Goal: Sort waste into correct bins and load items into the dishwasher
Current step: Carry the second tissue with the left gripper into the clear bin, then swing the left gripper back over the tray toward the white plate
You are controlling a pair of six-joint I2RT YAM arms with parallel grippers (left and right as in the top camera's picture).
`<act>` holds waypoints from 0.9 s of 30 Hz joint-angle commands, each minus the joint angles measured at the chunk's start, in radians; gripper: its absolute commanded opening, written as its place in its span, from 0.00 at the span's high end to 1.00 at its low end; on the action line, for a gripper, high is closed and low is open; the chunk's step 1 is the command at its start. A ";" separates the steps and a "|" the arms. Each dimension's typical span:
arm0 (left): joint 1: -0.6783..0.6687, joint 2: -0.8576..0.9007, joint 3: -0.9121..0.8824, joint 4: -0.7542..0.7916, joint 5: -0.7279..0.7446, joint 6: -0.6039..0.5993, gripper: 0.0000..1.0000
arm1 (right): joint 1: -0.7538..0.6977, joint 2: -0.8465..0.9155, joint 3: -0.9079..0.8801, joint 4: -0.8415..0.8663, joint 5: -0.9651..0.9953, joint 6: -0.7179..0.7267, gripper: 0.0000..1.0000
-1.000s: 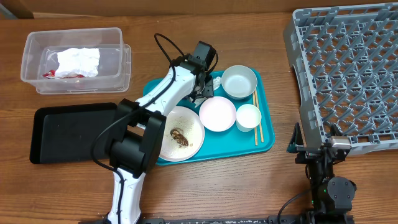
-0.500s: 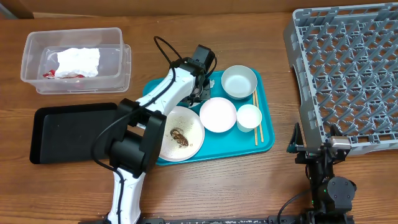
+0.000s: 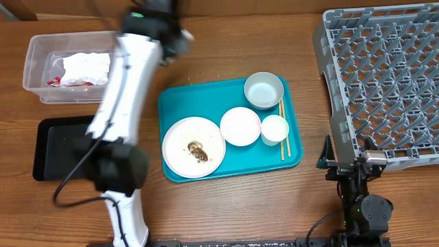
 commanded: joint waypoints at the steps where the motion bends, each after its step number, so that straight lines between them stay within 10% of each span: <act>1: 0.096 -0.060 0.043 -0.012 -0.079 -0.025 0.96 | -0.002 -0.010 -0.011 0.005 0.006 -0.003 0.00; 12: 0.347 -0.014 -0.012 -0.009 -0.053 -0.115 0.89 | -0.002 -0.010 -0.011 0.005 0.006 -0.003 0.00; 16: 0.383 0.031 -0.014 -0.018 0.008 -0.113 0.38 | -0.002 -0.010 -0.011 0.005 0.006 -0.003 0.00; 24: 0.390 0.034 -0.009 -0.025 0.108 -0.107 0.39 | -0.002 -0.010 -0.011 0.005 0.006 -0.003 0.00; 27: 0.389 0.003 -0.009 -0.027 0.328 -0.035 0.54 | -0.002 -0.010 -0.011 0.005 0.006 -0.003 0.00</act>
